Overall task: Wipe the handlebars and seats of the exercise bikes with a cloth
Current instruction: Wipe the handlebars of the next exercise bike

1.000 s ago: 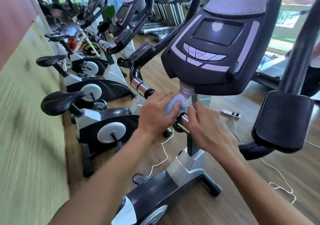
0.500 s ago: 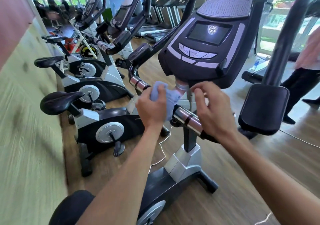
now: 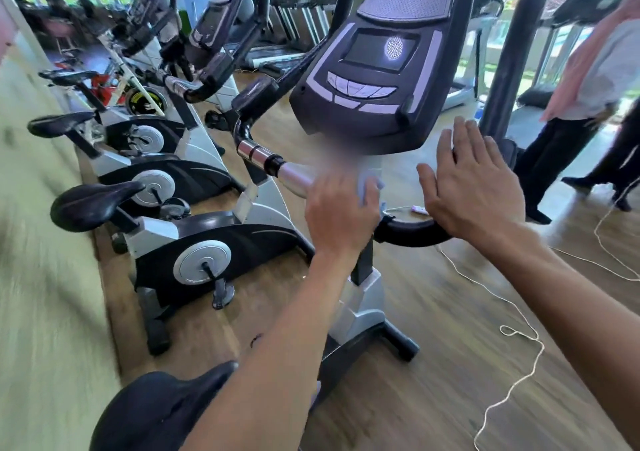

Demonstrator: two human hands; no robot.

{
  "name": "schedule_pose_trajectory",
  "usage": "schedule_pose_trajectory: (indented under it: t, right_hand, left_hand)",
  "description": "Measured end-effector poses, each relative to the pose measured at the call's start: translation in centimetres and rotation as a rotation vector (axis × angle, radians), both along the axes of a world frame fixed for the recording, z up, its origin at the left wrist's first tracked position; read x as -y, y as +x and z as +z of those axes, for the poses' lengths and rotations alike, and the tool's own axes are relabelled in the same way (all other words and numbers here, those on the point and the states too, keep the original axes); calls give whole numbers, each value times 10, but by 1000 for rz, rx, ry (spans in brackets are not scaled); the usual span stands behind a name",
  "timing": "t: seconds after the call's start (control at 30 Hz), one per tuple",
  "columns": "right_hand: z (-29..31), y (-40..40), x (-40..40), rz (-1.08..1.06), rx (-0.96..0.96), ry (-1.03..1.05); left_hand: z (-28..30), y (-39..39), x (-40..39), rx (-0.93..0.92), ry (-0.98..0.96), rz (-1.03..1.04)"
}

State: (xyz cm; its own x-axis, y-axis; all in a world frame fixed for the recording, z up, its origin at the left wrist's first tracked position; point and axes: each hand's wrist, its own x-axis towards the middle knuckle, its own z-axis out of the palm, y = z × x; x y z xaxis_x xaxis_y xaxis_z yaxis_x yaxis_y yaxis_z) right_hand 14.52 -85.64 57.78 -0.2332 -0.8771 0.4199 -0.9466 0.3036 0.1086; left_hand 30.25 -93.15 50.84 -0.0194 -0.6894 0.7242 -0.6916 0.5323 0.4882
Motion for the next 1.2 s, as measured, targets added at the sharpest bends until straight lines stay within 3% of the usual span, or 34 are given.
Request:
schedule_pose_trajectory:
  t: [0.07, 0.17, 0.23, 0.37, 0.47, 0.57, 0.67, 0.73, 0.83, 0.93, 1.07, 1.13, 1.2]
  right_hand:
    - [-1, -1, -1, 21, 3, -21]
    - [1, -2, -4, 76, 36, -56]
    - [3, -5, -8, 124, 53, -37]
    - [-6, -8, -17, 163, -30, -90]
    - [-12, -7, -16, 150, -16, -155]
    - [-10, -9, -17, 186, 27, -193]
    - [-12, -9, -20, 203, 62, -225]
    - [-14, -8, -21, 200, 65, -237]
    - [-14, -7, -19, 201, 72, -240]
    - [-15, -9, -20, 205, 71, -244]
    - [-15, -8, -21, 204, 89, -255]
    - [-14, -5, -20, 193, 124, -268]
    - [-13, -4, -20, 195, 153, -271]
  left_hand:
    - [-19, -10, -38, -87, -53, -127]
    - [-30, -5, -55, 30, -168, -328]
    - [-15, 0, -30, 123, -145, -288]
    - [6, -14, -29, 61, 31, -48]
    - [-11, -24, -66, 105, -42, -147]
    - [1, -7, -41, 215, -143, -257]
    - [25, -1, -15, 170, 85, -61]
    - [17, -8, -24, 116, 69, 15]
    - [-8, -17, -62, 87, -59, -180]
    - [1, -6, -47, 189, -144, -315]
    - [27, 4, -9, 164, 106, -45]
    - [17, -8, -25, 104, 75, 13]
    - [1, -23, -58, 89, -25, -107]
